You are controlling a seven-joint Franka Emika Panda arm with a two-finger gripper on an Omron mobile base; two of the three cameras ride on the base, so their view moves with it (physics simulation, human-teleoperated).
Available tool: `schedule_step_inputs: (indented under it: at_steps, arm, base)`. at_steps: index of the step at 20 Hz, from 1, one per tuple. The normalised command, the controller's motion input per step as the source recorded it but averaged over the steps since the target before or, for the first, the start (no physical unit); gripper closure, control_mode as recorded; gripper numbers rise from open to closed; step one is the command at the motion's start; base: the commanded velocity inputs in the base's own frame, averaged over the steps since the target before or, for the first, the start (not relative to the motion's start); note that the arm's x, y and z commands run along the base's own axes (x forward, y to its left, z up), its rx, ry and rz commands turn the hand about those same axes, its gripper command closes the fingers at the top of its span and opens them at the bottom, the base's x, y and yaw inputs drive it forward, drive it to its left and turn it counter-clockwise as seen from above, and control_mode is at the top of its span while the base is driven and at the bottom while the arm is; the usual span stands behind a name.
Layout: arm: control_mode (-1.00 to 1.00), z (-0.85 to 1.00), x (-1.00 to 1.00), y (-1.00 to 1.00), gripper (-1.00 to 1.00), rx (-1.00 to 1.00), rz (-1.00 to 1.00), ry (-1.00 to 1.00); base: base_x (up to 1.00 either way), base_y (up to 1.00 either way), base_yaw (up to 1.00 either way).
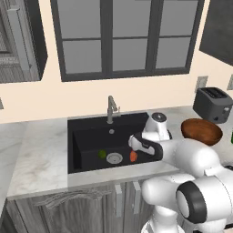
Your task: Remove the lime and sweet potato from the sink. Then move the bowl and cup from the counter to the sink for washing.
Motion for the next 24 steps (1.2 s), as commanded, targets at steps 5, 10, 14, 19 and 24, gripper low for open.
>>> schedule_step_inputs:
  at_steps: [5, 10, 14, 19, 24]
  arm:
    - [-1.0, -0.17, 0.09, 0.0, -1.0, 0.0, 0.0, 0.0]
    - [-1.0, -0.17, 0.08, 0.0, -1.0, 0.0, 0.0, 0.02]
    - [-1.0, -0.17, 0.09, 0.0, -1.0, 0.0, 0.0, 0.03]
    - [-1.0, -0.17, 0.1, 0.0, -1.0, 0.0, 0.0, 0.04]
    - [-1.0, -0.17, 0.1, 0.0, -1.0, 0.0, 0.0, 0.01]
  base:
    - [0.0, 0.0, 0.0]
    - [0.0, 0.0, 0.0]
    - [0.0, 0.0, 0.0]
    - [0.0, 0.0, 0.0]
    - [0.0, 0.0, 0.0]
